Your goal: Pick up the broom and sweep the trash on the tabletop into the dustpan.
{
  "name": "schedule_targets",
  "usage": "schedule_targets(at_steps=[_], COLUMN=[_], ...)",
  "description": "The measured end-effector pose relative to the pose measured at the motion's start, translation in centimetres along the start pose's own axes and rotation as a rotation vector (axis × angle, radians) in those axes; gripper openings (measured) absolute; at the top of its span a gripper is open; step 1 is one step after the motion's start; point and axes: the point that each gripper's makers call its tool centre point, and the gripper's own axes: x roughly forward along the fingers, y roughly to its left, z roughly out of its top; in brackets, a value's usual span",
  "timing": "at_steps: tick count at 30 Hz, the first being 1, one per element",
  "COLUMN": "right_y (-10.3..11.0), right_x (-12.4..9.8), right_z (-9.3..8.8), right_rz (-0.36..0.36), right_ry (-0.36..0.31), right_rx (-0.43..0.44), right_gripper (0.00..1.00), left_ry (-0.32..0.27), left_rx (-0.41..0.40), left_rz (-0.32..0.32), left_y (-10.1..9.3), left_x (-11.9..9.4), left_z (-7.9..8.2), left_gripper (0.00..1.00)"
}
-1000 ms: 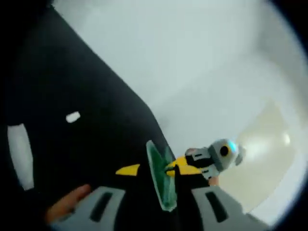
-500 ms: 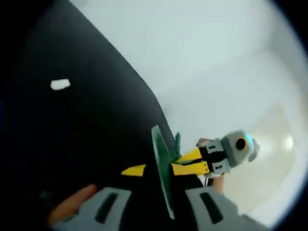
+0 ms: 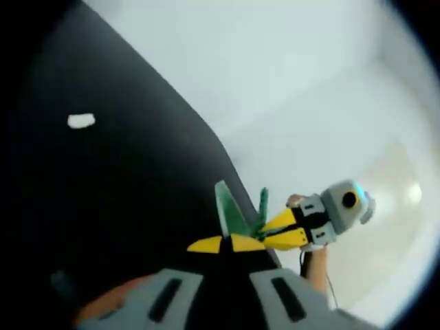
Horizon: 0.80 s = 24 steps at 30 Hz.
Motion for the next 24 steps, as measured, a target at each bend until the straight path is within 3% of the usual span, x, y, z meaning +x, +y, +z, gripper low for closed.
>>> schedule_targets(at_steps=[13, 17, 24], right_y=[0.1, -0.2, 0.1], right_x=[-3.8, -5.2, -7.8], right_z=[4.3, 6.2, 9.2], right_rz=[-0.061, -0.084, -0.111], right_ry=[-0.144, -0.224, -0.358], right_rx=[-0.005, 0.002, 0.006], right_gripper=[0.01, 0.01, 0.01], left_ry=[-0.032, -0.07, -0.095], left_rx=[0.044, -0.008, -0.037], left_rz=[0.012, 0.043, 0.043], left_y=[-1.2, -0.2, 0.3], left_x=[-2.9, -3.8, -6.1], left_z=[-0.9, -0.7, -0.7], left_gripper=[0.02, 0.02, 0.02])
